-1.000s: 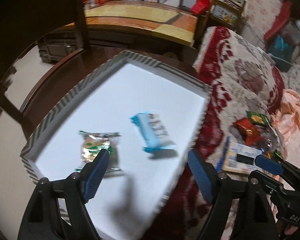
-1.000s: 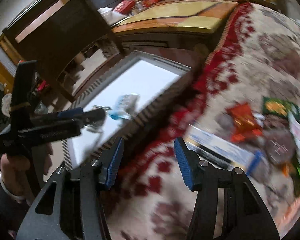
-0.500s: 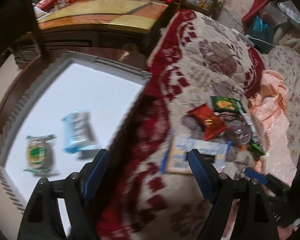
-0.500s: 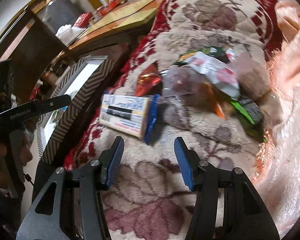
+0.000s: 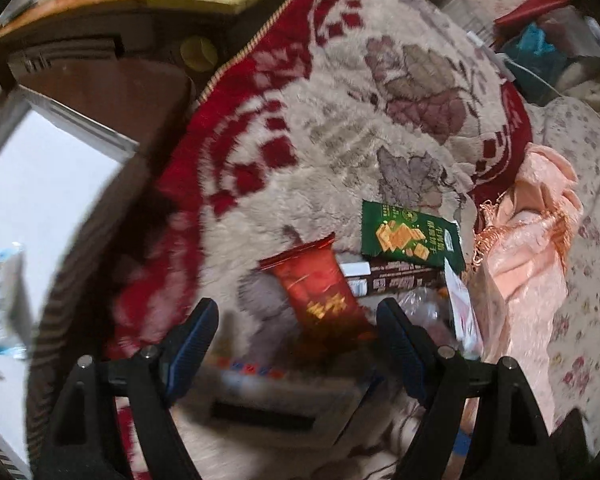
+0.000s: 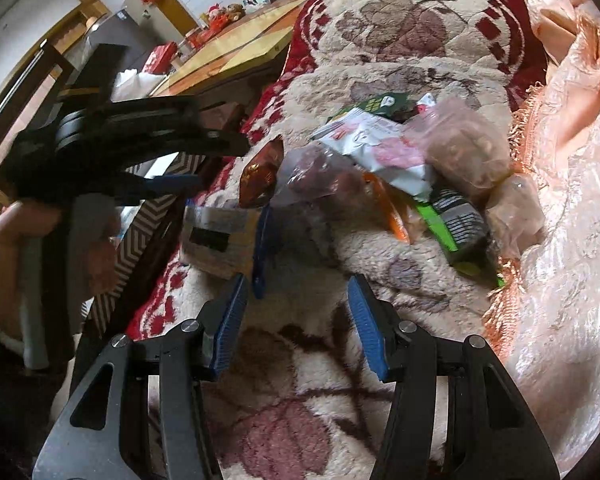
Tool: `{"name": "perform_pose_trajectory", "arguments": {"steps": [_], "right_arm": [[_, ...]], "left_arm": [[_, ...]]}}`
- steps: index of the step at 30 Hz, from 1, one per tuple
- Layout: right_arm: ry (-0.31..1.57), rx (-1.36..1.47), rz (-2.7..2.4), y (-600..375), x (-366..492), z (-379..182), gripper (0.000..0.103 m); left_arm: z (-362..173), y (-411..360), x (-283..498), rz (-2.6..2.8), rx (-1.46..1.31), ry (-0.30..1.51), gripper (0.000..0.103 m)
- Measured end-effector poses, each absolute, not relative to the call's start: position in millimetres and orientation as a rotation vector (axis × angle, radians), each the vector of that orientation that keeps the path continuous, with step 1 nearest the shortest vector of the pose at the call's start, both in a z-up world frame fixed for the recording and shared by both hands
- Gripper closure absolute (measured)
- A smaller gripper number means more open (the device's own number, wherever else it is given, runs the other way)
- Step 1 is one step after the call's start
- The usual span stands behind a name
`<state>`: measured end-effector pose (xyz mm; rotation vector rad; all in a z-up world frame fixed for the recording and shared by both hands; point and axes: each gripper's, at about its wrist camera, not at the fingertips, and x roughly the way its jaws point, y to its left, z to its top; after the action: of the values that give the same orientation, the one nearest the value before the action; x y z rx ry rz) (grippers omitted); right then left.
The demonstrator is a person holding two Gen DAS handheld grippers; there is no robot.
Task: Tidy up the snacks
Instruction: 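Grasp the red candy packet with the left tool while the right tool grasps a clear nut bag, then carry both snacks over the tray and release them inside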
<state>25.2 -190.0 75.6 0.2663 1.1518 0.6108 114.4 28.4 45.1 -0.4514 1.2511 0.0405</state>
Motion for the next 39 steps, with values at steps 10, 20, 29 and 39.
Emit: {"name": "perform_pose_trajectory", "arguments": {"steps": [10,20,29,39], "right_arm": [[1.097,0.297,0.565,-222,39,91,0.051],[1.077,0.292,0.477,-260,64,108,0.043],[1.082,0.248,0.412,-282,96,112,0.032],[1.19,-0.002,0.531,-251,148,53,0.05]], "left_arm": [[28,12,128,0.008,-0.409,1.254,0.067],[50,26,119,0.017,-0.359,1.18,0.067],[77,29,105,-0.003,-0.33,1.118,0.067],[79,20,93,-0.02,-0.289,1.124,0.067]]}}
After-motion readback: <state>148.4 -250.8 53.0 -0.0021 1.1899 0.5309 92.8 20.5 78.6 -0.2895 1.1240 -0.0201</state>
